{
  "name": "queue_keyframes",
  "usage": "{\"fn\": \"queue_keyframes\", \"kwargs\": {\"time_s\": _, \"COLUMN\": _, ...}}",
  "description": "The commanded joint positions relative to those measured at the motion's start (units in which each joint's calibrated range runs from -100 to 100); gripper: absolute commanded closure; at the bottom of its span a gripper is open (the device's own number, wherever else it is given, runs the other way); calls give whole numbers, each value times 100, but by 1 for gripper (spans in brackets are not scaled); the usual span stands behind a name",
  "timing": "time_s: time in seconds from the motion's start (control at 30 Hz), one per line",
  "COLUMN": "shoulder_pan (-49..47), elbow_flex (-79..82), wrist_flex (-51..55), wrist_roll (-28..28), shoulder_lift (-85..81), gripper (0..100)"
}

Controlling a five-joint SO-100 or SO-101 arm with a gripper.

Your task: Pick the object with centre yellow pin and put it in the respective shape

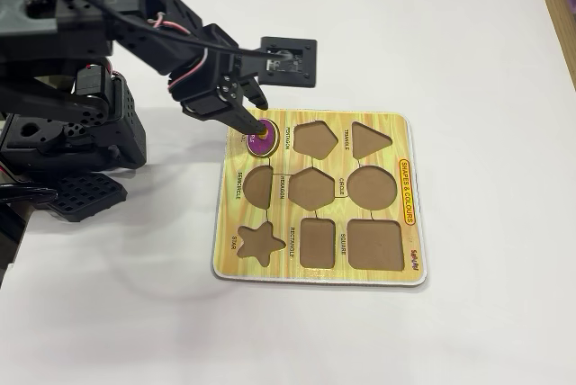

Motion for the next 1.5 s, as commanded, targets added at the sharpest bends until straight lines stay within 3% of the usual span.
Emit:
{"fn": "queue_keyframes", "kwargs": {"time_s": 0.0, "shoulder_pan": 434, "elbow_flex": 234, "wrist_flex": -66, "wrist_roll": -36, "shoulder_lift": -791, "gripper": 88}}
{"fn": "queue_keyframes", "kwargs": {"time_s": 0.57, "shoulder_pan": 1176, "elbow_flex": 2302, "wrist_flex": -66, "wrist_roll": -36, "shoulder_lift": -3318, "gripper": 88}}
{"fn": "queue_keyframes", "kwargs": {"time_s": 0.7, "shoulder_pan": 1196, "elbow_flex": 2536, "wrist_flex": 89, "wrist_roll": -20, "shoulder_lift": -3402, "gripper": 88}}
{"fn": "queue_keyframes", "kwargs": {"time_s": 1.1, "shoulder_pan": 1528, "elbow_flex": 2536, "wrist_flex": 1921, "wrist_roll": 17, "shoulder_lift": -3469, "gripper": 88}}
{"fn": "queue_keyframes", "kwargs": {"time_s": 1.47, "shoulder_pan": 1518, "elbow_flex": 2536, "wrist_flex": 1930, "wrist_roll": 22, "shoulder_lift": -3469, "gripper": 88}}
